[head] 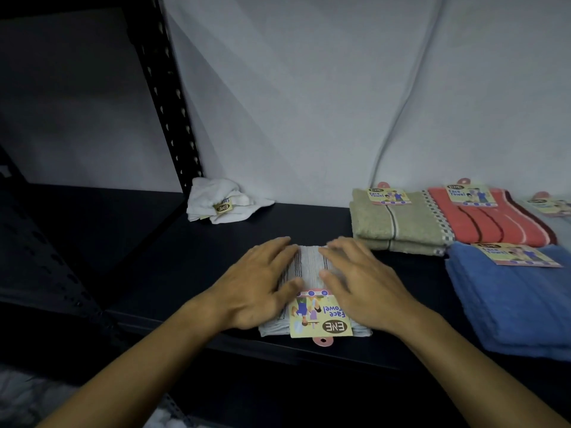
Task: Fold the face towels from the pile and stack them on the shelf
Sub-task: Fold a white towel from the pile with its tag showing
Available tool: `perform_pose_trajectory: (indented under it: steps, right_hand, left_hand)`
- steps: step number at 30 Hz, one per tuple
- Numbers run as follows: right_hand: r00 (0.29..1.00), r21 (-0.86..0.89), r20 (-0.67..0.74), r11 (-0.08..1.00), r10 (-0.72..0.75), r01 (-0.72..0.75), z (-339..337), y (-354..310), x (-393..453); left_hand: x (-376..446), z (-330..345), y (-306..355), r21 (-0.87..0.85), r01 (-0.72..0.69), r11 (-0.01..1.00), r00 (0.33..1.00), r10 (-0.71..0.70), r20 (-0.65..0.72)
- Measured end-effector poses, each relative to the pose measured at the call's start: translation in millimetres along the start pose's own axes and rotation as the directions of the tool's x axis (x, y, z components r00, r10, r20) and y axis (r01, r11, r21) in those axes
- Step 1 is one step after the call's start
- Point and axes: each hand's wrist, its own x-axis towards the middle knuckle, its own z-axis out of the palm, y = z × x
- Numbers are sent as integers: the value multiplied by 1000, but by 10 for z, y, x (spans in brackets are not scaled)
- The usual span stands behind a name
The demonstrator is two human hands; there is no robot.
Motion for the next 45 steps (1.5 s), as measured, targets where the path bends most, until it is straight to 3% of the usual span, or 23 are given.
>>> perform_pose_trajectory:
  steps: [3, 7, 18, 23, 25, 30, 35, 38, 40, 42, 45]
  right_hand:
    - [981, 0, 194, 999, 32, -32, 140, -42, 124]
    - [947, 6, 312, 997, 70, -76, 227, 40, 221]
    - [921, -44, 373, 994, 108, -99, 289, 72, 310]
    - [911, -88, 408, 996, 63, -29, 208, 125, 345]
    - [930, -136, 364, 991, 60, -11, 118, 98, 333]
    - [996, -213, 58, 976, 64, -50, -108, -38, 32]
    - [973, -219, -232, 973, 25, -77, 20, -298, -349]
    - [959, -172, -281, 981, 36, -87, 145, -610, -400]
    - [965, -177, -252, 977, 71, -118, 313, -766, -369]
    - [980, -170, -151, 974, 126, -151, 479, -812, -334]
    - [988, -166, -12, 974, 156, -156, 601, -713, -307]
  left_hand:
    - [128, 124, -14, 56, -3, 998, 995, -2, 99]
    - [207, 203, -102, 17, 34, 999, 989, -36, 146]
    - [303, 233, -161, -31, 52, 998, 979, -45, 199]
    - [275, 132, -200, 47, 37, 998, 975, -46, 216]
    - [230, 115, -197, 127, 32, 991, 980, -56, 190]
    - [-45, 105, -171, 276, 76, 958, 997, -77, -8]
    - [-220, 72, -179, 442, 173, 880, 962, -56, -266]
    - [-100, -20, -222, 400, 144, 905, 916, 31, -400]
    - [20, -60, -302, 237, 32, 971, 948, 45, -314]
    - [121, -55, -353, 44, -37, 998, 995, 41, -96]
    - [167, 60, -384, -25, -66, 998, 991, 68, 117]
